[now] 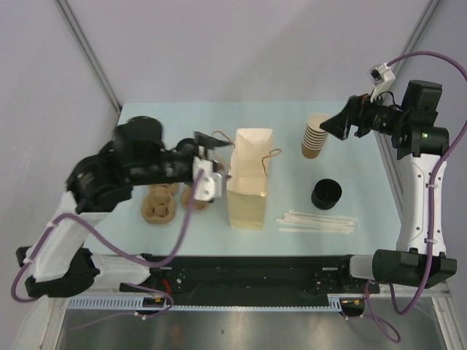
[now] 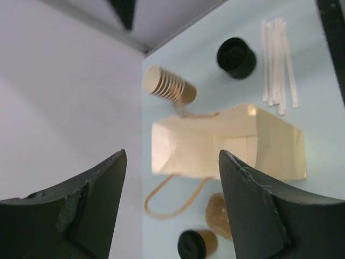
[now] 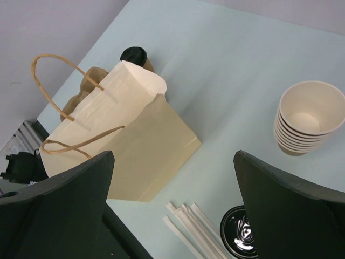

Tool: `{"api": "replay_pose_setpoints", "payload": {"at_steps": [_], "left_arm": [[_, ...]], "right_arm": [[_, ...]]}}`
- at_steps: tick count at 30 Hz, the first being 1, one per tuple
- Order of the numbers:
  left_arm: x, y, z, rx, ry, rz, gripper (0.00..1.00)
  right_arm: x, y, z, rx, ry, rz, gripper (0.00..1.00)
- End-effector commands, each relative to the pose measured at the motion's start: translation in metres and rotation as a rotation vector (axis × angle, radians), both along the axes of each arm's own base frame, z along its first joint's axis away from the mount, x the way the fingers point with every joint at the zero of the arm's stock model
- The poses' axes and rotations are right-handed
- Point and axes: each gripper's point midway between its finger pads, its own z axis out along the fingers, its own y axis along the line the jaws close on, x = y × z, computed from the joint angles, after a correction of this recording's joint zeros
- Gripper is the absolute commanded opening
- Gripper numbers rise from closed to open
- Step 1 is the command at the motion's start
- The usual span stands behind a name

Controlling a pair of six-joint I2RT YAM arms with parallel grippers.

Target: Pack the takeout coffee

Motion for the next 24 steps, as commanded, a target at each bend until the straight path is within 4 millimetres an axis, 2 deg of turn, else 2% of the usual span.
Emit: {"api": "replay_pose_setpoints", "payload": {"at_steps": [1,2,4,5,6,7,8,10,11,13,14,16,17,18,19,20,21,23,24], "left_arm": [[-0.003,0.051,0.033,-0.192,0.160,0.151,0.75],[0.008,0.065,0.033,-0.213,0.178,0.219,0.75],[0.005,0.080,0.024,-0.255,0.271,0.271,0.75],[0.015,0.093,0.021,-0.294,0.313,0.355,0.75],[0.022,0.097,0.005,-0.291,0.362,0.402,0.75],[0.019,0.102,0.002,-0.312,0.389,0.417,0.75],[0.032,0.116,-0.004,-0.335,0.414,0.494,0.75],[0.039,0.117,-0.025,-0.359,0.574,0.510,0.75],[0.054,0.134,-0.031,-0.405,0.641,0.588,0.75],[0.072,0.146,-0.051,-0.440,0.772,0.641,0.75],[0.092,0.163,-0.060,-0.489,0.866,0.679,0.75],[0.113,0.177,-0.071,-0.516,0.941,0.728,0.74],[0.132,0.190,-0.088,-0.510,0.999,0.770,0.75],[0.140,0.196,-0.090,-0.509,1.007,0.787,0.74],[0.148,0.202,-0.096,-0.501,1.024,0.807,0.76],[0.157,0.206,-0.110,-0.470,1.061,0.817,0.76],[0.163,0.208,-0.109,-0.460,1.052,0.818,0.77],[0.170,0.210,-0.109,-0.449,1.029,0.802,0.88],[0.174,0.213,-0.116,-0.448,1.032,0.822,0.90]], "right_arm": [[-0.005,0.003,0.022,-0.024,-0.080,0.022,1.00],[-0.005,0.003,0.022,-0.025,-0.081,0.026,1.00],[-0.007,0.006,0.024,-0.037,-0.089,0.040,1.00],[-0.005,0.005,0.022,-0.057,-0.094,0.035,1.00],[-0.004,0.006,0.020,-0.067,-0.091,0.036,1.00],[-0.003,0.010,0.018,-0.074,-0.088,0.045,1.00],[0.001,0.010,0.015,-0.089,-0.090,0.049,1.00],[0.002,0.011,0.013,-0.110,-0.097,0.047,1.00],[0.002,0.014,0.014,-0.124,-0.113,0.060,1.00],[0.004,0.018,0.014,-0.136,-0.127,0.074,1.00],[0.005,0.022,0.018,-0.149,-0.142,0.082,1.00],[0.008,0.029,0.014,-0.162,-0.117,0.116,1.00],[0.009,0.033,0.014,-0.156,-0.099,0.137,1.00],[0.001,0.041,0.027,-0.161,-0.106,0.174,1.00],[0.016,0.045,0.013,-0.156,-0.046,0.198,1.00],[0.017,0.047,0.016,-0.147,-0.036,0.211,1.00],[0.020,0.050,0.022,-0.138,-0.032,0.208,1.00],[0.042,0.051,0.013,-0.148,0.010,0.179,1.00],[0.042,0.057,0.009,-0.154,0.028,0.198,1.00]]}}
